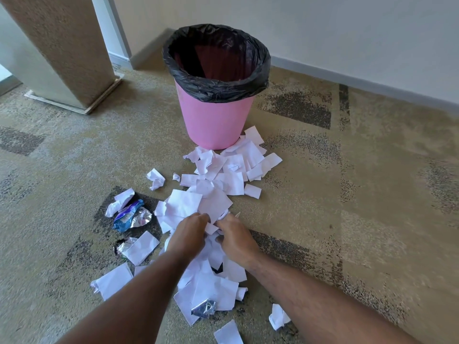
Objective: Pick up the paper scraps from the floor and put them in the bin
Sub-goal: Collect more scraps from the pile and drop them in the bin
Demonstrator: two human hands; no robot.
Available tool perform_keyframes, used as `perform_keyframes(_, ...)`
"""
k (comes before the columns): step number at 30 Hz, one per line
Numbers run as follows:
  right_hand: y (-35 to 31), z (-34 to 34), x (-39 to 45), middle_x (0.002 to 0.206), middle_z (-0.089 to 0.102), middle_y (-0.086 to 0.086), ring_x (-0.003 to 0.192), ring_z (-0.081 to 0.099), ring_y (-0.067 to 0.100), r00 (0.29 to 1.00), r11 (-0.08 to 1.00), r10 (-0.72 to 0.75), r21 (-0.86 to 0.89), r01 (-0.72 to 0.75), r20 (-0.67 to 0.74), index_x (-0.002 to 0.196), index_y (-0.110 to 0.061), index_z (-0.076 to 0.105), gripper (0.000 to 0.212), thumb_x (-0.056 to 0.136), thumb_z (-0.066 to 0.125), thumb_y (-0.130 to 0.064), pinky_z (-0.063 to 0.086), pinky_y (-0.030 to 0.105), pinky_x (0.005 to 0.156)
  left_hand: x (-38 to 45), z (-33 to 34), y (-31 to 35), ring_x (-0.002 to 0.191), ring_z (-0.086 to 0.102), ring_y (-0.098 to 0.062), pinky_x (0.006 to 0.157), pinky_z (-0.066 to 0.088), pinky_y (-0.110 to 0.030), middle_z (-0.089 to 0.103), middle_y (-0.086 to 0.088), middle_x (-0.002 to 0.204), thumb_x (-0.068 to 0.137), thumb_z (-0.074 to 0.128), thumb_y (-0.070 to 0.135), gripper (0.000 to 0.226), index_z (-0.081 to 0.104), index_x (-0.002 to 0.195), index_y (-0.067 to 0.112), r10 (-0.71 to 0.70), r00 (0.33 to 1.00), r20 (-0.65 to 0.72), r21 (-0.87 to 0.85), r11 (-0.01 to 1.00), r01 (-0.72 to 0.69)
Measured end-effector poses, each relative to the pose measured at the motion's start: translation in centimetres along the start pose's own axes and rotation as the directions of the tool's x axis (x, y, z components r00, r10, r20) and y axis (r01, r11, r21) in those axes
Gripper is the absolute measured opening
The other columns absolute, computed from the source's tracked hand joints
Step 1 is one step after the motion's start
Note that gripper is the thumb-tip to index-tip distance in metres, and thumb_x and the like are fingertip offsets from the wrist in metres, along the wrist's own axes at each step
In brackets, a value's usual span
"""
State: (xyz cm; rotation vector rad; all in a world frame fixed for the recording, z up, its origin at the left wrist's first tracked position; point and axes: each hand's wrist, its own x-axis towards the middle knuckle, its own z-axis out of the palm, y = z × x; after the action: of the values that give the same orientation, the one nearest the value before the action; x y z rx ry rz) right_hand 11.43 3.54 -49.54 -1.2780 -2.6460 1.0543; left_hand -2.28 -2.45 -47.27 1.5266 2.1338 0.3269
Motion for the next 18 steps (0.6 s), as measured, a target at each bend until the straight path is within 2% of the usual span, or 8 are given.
perform_keyframes(7,-1.4,-3.1,0.4,0.103,0.054,0.002,0.087,0.062,0.022,0.993,0.999,-0.015,-0.046,0.010,-0.119,0.101,-0.018,0.067,0.015,0.089,0.062,-0.011,0.056,0.041,0.076,0.7,-3.1,2.0,0.088,0.062,-0.031,0.066,0.038,-0.030,0.063,-0.007,0.092,0.081,0.055,-0.005,0.026,0.066,0.095,0.014,0.037,0.995,-0.091,0.003,0.999,-0.037)
perform_keyframes(12,-3.0,-7.5,1.4,0.100,0.052,0.001,0.089,0.061,0.019,0.972,0.998,-0.055,-0.049,0.045,-0.228,0.114,-0.022,0.068,0.024,0.092,0.065,-0.013,0.055,0.031,0.079,2.4,-6.8,4.0,0.086,0.062,-0.031,0.065,0.045,-0.034,0.061,-0.009,0.091,0.080,0.053,-0.008,0.034,0.070,0.100,0.015,0.124,0.974,-0.190,0.027,0.992,-0.122)
perform_keyframes(15,-4.3,-10.8,2.0,0.098,0.052,0.000,0.084,0.060,0.017,0.950,0.995,-0.096,-0.045,0.086,-0.296,0.113,-0.022,0.069,0.022,0.094,0.063,-0.014,0.048,0.025,0.072,3.4,-9.6,5.3,0.085,0.061,-0.031,0.067,0.050,-0.040,0.060,-0.010,0.092,0.078,0.050,-0.010,0.038,0.068,0.102,0.014,0.182,0.951,-0.248,0.045,0.983,-0.177)
perform_keyframes(18,-5.6,-14.1,2.8,0.097,0.052,0.000,0.083,0.058,0.018,0.916,0.989,-0.146,-0.072,0.128,-0.374,0.110,-0.022,0.070,0.021,0.094,0.061,-0.013,0.046,0.028,0.070,4.7,-12.6,7.0,0.080,0.059,-0.031,0.065,0.049,-0.041,0.060,-0.010,0.089,0.077,0.052,-0.010,0.036,0.069,0.098,0.014,0.223,0.924,-0.312,0.063,0.975,-0.214)
